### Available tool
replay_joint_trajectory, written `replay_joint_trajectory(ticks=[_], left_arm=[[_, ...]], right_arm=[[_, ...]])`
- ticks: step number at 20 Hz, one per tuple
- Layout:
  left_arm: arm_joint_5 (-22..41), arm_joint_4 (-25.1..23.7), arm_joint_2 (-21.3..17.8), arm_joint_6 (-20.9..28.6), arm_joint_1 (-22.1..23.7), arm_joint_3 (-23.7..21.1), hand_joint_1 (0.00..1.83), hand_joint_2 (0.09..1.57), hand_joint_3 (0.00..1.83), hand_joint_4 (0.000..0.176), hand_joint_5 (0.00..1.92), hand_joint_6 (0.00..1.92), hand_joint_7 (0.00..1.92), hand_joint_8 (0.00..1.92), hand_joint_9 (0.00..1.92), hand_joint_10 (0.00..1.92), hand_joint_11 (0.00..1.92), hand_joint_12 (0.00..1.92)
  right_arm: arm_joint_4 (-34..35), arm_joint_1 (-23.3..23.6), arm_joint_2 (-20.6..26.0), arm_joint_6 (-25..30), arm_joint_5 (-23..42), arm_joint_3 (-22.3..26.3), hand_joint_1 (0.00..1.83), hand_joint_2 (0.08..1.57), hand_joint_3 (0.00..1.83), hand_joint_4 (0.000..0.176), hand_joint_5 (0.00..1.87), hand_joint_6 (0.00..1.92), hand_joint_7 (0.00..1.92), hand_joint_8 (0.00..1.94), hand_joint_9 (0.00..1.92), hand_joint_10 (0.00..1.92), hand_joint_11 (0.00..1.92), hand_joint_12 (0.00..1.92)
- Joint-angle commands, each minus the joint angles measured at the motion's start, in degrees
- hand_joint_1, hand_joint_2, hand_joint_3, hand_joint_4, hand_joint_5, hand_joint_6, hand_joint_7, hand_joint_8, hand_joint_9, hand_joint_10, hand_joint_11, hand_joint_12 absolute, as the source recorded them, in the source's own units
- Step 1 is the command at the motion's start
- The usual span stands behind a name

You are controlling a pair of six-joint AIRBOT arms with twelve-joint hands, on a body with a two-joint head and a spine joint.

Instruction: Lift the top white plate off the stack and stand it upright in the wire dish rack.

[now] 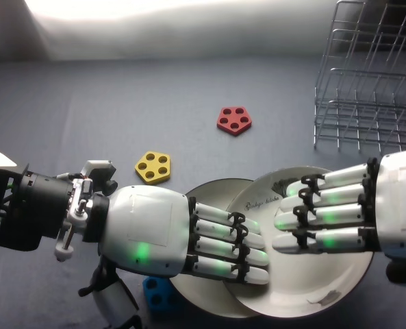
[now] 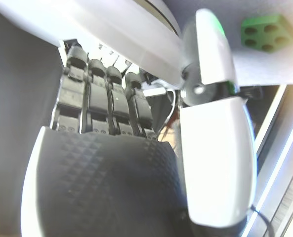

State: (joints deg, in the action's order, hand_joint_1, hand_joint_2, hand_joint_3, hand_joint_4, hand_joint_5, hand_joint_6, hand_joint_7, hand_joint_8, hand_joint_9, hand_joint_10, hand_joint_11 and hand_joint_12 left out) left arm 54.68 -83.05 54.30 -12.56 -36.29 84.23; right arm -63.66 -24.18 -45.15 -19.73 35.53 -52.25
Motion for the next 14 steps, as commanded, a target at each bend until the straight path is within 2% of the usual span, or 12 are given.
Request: replay_joint_trajectory(ticks=[1,6,10,14], left_arm=[[-3.64,-6.38,1.75,0.16,-0.46,-0.51,0.22,0.85,0.0,0.0,0.03,0.01,0.05,0.01,0.04,0.01,0.13,0.03],[-3.74,-6.43,1.76,0.16,-0.4,-0.34,0.23,0.86,0.0,0.0,0.04,0.0,0.05,0.0,0.04,0.0,0.11,0.02],[-3.79,-6.51,1.77,0.19,-0.32,-0.16,0.24,0.86,0.0,0.0,0.04,0.0,0.06,0.0,0.04,0.0,0.11,0.02],[-3.8,-6.53,1.79,0.2,-0.2,-0.01,0.26,0.85,0.0,0.0,0.06,0.01,0.07,0.0,0.04,0.01,0.12,0.02]], right_arm=[[2.25,0.2,0.56,-0.09,3.66,0.51,1.17,1.06,0.01,0.0,0.04,0.0,0.03,0.0,0.1,0.0,0.16,0.02],[1.78,-0.25,0.04,-0.09,2.59,0.89,1.25,1.04,0.0,0.0,0.11,0.0,0.08,0.0,0.14,0.0,0.21,0.04],[1.64,-1.19,-0.61,-0.1,2.26,-0.15,1.24,1.05,0.0,0.0,0.11,0.0,0.08,0.0,0.15,0.0,0.2,0.04],[2.45,-1.8,-2.01,-0.11,1.88,-1.65,1.23,1.03,0.0,0.0,0.22,0.01,0.23,0.01,0.26,0.01,0.34,0.09]])
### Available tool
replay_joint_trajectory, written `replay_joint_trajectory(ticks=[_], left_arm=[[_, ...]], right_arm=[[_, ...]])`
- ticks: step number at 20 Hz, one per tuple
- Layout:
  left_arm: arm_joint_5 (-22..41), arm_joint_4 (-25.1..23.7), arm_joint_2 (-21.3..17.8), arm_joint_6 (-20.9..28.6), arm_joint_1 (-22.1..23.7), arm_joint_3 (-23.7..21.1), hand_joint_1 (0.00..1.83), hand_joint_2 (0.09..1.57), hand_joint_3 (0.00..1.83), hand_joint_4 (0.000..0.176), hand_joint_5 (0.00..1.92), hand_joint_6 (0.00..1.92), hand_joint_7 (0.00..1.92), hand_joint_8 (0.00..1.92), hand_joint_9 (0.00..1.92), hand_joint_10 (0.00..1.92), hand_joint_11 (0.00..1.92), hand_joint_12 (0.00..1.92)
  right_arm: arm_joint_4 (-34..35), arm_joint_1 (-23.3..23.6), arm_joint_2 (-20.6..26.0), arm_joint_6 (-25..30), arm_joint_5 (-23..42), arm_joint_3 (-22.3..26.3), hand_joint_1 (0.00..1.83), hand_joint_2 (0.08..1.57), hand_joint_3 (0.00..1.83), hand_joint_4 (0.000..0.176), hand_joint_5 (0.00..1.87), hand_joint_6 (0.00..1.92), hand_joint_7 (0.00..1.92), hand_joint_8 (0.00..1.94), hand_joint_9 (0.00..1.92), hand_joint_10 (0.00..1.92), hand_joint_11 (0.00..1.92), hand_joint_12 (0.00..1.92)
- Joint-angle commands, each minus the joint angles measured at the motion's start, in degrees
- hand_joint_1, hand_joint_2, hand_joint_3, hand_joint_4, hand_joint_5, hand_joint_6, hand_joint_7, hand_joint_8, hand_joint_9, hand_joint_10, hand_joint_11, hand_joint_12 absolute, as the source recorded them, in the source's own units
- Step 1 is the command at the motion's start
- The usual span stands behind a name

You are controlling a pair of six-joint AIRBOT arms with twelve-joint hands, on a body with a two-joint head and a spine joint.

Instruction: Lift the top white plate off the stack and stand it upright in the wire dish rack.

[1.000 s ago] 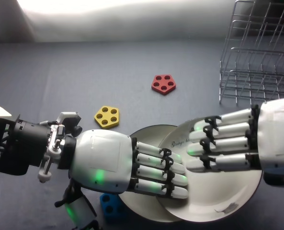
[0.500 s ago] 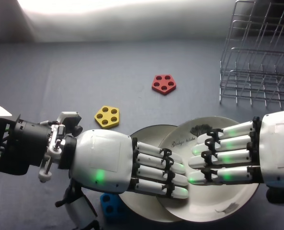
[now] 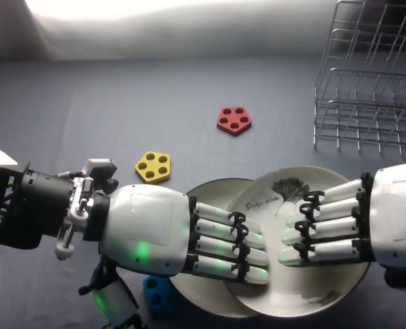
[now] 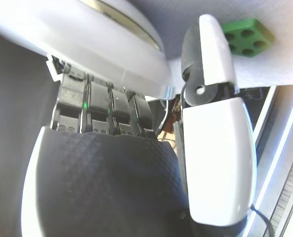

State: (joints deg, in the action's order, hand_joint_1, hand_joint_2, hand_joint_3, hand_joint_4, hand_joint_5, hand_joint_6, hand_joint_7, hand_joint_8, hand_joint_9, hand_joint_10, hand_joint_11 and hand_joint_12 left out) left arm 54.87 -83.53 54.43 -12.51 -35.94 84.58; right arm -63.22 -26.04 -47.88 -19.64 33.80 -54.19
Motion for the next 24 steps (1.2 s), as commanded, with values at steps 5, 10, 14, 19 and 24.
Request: replay_joint_trajectory(ticks=[5,10,14,19,24], left_arm=[[-4.06,-6.03,1.73,0.22,-0.42,-0.06,0.24,0.85,0.0,0.0,0.03,0.0,0.05,0.0,0.01,0.0,0.1,0.01],[-3.98,-5.89,1.78,0.28,-0.39,0.67,0.23,0.85,0.0,0.0,0.03,0.01,0.04,0.01,0.02,0.01,0.08,0.0],[-3.99,-5.73,1.78,0.35,-0.38,0.67,0.23,0.85,0.0,0.0,0.04,0.01,0.06,0.01,0.05,0.01,0.11,0.02],[-3.92,-5.5,1.76,0.35,-0.39,0.68,0.21,0.86,0.0,0.0,0.03,0.0,0.05,0.0,0.04,0.0,0.1,0.01],[-2.61,-0.89,0.09,0.29,1.26,0.71,0.26,0.85,0.0,0.0,0.04,0.01,0.07,0.01,0.05,0.01,0.11,0.01]], right_arm=[[4.32,-1.43,-3.0,-2.35,2.91,-1.88,1.28,0.99,0.0,0.0,0.34,0.01,0.37,0.01,0.39,0.01,0.43,0.1],[7.91,-1.52,-6.13,-5.04,2.16,-2.64,1.35,0.98,0.0,0.0,0.52,0.01,0.56,0.01,0.58,0.01,0.59,0.15],[9.51,-1.2,-6.22,-5.64,2.17,-2.49,1.38,1.12,0.0,0.0,0.81,0.0,0.85,0.0,0.89,0.01,0.9,0.13],[9.82,-1.14,-5.73,-5.69,2.58,-2.37,1.51,1.02,0.0,0.0,0.97,0.9,1.25,0.3,1.29,0.44,1.05,1.27],[9.83,1.27,-3.99,-5.73,3.26,-0.79,1.5,1.05,0.0,0.0,0.93,0.99,1.12,0.52,1.06,0.8,1.03,1.3]])
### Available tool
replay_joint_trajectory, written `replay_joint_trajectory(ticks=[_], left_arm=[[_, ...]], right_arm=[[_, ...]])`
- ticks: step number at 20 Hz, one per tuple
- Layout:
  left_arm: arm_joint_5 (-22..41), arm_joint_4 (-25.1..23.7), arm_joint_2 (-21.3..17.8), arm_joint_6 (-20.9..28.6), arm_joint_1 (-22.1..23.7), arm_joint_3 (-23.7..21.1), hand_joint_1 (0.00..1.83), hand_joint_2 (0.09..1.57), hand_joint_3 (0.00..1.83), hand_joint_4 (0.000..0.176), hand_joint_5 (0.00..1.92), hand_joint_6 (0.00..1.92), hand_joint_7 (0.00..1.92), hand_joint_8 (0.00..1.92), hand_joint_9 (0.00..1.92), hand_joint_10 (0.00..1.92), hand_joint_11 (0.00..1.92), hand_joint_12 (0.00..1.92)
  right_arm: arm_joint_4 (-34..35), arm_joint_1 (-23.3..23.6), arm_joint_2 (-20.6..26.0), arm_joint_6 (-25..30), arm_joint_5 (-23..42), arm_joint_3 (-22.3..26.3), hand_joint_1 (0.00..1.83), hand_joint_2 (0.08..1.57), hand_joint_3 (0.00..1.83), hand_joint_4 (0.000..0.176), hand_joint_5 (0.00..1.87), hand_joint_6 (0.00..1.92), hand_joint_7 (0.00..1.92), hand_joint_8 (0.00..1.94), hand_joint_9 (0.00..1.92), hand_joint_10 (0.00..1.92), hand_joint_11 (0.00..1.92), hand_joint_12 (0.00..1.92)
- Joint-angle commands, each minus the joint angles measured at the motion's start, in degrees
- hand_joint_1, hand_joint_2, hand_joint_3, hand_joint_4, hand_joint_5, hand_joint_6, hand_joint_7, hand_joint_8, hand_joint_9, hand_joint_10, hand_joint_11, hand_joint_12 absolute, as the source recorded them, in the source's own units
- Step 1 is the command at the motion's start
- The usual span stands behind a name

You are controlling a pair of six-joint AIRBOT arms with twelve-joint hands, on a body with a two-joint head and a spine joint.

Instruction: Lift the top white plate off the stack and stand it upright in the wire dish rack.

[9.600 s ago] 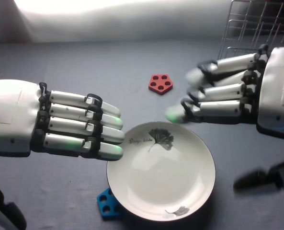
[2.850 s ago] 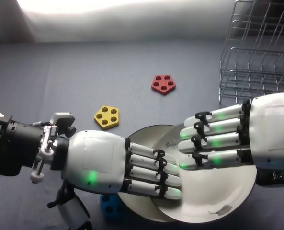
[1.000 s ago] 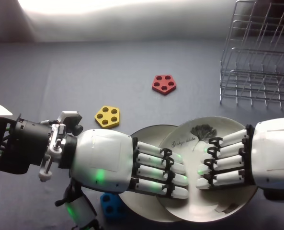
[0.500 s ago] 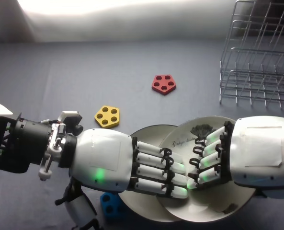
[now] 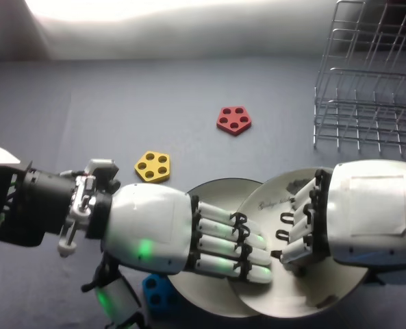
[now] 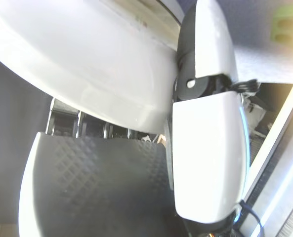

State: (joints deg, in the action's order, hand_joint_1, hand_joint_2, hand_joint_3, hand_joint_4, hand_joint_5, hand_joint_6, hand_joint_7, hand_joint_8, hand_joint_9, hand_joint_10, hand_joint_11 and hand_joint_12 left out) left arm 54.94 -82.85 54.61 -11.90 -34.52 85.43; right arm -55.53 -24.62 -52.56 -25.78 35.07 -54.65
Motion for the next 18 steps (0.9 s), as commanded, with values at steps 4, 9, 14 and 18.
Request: replay_joint_trajectory(ticks=[4,9,14,18], left_arm=[[0.07,1.01,-1.86,-0.26,4.13,1.15,0.23,0.85,0.0,0.0,0.05,0.01,0.06,0.0,0.04,0.0,0.1,0.01],[2.09,2.9,-2.65,1.79,6.33,5.29,0.23,0.86,0.0,0.0,0.05,0.01,0.07,0.01,0.05,0.01,0.11,0.01],[3.42,8.86,-5.21,3.66,6.45,6.94,0.25,0.85,0.0,0.0,0.03,0.0,0.05,0.0,0.06,0.0,0.13,0.02],[4.12,13.38,-7.99,3.84,6.51,6.97,0.25,0.85,0.0,0.0,0.01,0.0,0.04,0.0,0.04,0.0,0.12,0.02]], right_arm=[[2.13,2.93,2.47,1.21,2.34,2.89,1.5,1.03,0.0,0.0,0.94,1.01,1.16,0.42,1.18,0.6,1.07,1.24],[4.05,5.46,2.99,2.35,2.34,4.77,1.5,1.04,0.0,0.0,0.95,0.97,1.17,0.42,1.17,0.64,1.06,1.28],[7.12,7.58,3.37,4.93,2.35,5.19,1.5,1.03,0.0,0.0,0.96,0.99,1.21,0.34,1.17,0.62,1.05,1.28],[8.99,9.35,3.85,5.69,2.51,6.34,1.5,1.06,0.0,0.0,0.93,1.0,1.11,0.53,1.1,0.75,0.97,1.37]])
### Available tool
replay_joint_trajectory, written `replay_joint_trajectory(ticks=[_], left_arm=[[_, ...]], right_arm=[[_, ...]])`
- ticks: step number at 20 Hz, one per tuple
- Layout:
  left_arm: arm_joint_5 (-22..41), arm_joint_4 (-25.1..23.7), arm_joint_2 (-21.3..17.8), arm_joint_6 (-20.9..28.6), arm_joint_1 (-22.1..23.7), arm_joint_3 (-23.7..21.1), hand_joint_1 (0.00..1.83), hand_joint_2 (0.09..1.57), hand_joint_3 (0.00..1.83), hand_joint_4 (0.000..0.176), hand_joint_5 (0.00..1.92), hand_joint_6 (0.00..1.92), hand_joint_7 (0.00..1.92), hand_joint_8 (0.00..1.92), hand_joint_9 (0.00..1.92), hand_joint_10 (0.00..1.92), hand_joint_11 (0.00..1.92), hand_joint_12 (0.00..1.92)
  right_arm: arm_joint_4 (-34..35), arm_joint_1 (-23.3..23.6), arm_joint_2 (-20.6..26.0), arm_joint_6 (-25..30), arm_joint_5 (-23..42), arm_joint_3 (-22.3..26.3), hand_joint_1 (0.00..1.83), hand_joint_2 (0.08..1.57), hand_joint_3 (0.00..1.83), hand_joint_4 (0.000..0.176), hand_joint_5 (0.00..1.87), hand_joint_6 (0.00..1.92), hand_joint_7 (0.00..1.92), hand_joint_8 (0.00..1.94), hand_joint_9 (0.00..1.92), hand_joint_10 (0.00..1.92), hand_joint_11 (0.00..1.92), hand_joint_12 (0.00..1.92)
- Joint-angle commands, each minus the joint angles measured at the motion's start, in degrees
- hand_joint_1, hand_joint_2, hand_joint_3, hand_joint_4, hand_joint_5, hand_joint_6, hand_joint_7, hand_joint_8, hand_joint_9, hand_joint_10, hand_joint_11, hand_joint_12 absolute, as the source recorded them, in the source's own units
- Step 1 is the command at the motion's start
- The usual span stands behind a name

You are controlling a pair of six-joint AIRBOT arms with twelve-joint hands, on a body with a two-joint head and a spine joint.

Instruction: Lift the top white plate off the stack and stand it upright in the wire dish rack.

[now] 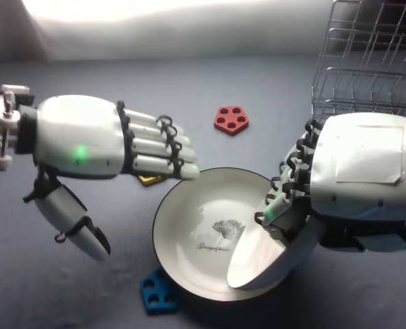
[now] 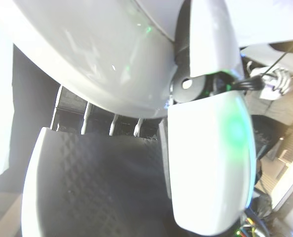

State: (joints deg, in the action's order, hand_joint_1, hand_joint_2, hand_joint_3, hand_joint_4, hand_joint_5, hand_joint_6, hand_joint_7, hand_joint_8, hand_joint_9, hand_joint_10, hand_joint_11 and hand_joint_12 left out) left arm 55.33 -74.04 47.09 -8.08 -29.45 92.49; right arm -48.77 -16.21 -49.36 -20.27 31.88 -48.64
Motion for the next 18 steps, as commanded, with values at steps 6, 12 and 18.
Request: replay_joint_trajectory(ticks=[6,12,18], left_arm=[[5.22,5.58,-3.43,0.03,1.43,0.38,0.25,0.86,0.0,0.0,0.02,0.01,0.05,0.01,0.03,0.0,0.11,0.01],[6.3,6.33,-5.75,-0.01,1.42,0.9,0.24,0.85,0.0,0.0,0.03,0.01,0.05,0.0,0.05,0.01,0.12,0.02],[6.45,6.32,-6.7,-0.13,1.42,1.62,0.24,0.86,0.0,0.0,0.02,0.0,0.04,0.0,0.04,0.0,0.12,0.02]], right_arm=[[5.95,3.72,0.19,0.31,5.8,0.68,1.49,1.06,0.0,0.0,0.92,1.02,1.11,0.5,1.1,0.75,0.99,1.37],[9.46,6.19,-0.2,0.42,5.82,0.32,1.5,1.04,0.0,0.0,1.01,0.98,1.11,0.46,1.16,0.62,1.03,1.28],[14.99,6.94,-0.95,0.51,5.92,-1.98,1.49,1.05,0.0,0.0,0.95,0.96,1.17,0.4,1.12,0.72,0.98,1.39]])
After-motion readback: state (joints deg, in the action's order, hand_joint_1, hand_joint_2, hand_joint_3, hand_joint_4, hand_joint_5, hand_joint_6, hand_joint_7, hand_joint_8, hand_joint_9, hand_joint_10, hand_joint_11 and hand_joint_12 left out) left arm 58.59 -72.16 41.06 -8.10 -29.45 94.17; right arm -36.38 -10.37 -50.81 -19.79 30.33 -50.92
